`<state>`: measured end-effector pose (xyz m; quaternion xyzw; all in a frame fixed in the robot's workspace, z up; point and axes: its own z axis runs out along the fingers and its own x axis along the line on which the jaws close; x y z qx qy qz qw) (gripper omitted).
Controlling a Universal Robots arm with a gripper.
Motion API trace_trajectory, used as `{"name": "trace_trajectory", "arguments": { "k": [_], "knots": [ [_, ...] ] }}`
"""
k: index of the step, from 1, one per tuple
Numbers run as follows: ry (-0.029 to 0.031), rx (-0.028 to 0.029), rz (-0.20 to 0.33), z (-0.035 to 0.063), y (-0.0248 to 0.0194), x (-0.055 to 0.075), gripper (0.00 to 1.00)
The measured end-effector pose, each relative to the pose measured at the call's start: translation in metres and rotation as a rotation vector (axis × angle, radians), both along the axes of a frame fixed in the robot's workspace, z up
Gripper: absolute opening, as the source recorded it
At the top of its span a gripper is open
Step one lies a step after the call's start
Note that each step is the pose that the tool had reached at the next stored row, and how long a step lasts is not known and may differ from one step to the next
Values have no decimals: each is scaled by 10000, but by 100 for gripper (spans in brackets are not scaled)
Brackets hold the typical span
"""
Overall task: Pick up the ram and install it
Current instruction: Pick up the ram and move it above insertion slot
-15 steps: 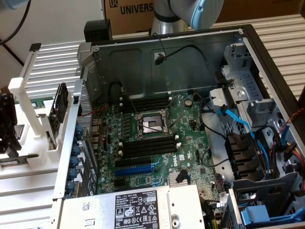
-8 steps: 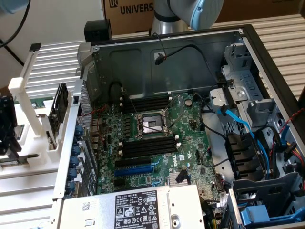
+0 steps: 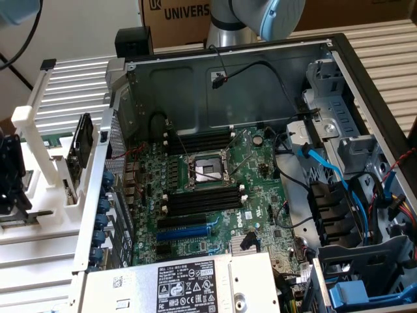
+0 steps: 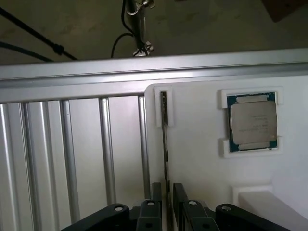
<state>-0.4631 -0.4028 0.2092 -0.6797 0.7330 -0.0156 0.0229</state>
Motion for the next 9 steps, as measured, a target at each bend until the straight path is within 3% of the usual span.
{"name": "trace_trajectory", "arguments": {
  "k": [4,9],
  "knots": [
    [-109,0,47,-41,12,-21,24],
    [-163,0,66,-89,20,-25,24]
  ]
}}
